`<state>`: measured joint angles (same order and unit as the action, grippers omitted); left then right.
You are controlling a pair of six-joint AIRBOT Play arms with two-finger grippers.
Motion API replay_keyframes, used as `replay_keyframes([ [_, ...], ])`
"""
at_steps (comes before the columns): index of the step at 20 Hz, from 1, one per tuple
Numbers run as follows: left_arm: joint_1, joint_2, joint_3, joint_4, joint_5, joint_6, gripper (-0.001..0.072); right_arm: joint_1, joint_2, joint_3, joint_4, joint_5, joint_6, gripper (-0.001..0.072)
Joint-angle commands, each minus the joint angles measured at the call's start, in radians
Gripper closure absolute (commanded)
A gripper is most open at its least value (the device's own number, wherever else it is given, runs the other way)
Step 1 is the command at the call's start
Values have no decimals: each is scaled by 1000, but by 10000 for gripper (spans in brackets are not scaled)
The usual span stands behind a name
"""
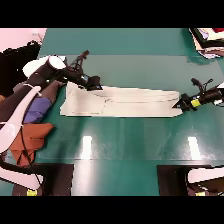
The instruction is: Fold the shirts.
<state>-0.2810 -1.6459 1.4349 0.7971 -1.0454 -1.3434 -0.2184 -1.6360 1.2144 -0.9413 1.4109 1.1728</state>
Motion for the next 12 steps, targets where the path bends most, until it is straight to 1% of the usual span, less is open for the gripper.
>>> replay_keyframes([
  [1,-77,-65,27,-7,77,-18,685,30,71,100,10,61,-10,698],
  [3,-116,-119,82,-8,79,-19,685,60,137,183,56,90,16,698],
  [5,-150,-188,154,-12,72,-47,685,97,183,254,159,89,54,698],
  [7,-181,-249,219,-12,65,-65,685,156,205,320,250,90,60,698],
  [9,-211,-300,270,-11,49,-71,685,227,209,386,284,85,61,698],
  [12,-235,-335,277,-12,48,-73,685,332,209,463,292,50,76,698],
])
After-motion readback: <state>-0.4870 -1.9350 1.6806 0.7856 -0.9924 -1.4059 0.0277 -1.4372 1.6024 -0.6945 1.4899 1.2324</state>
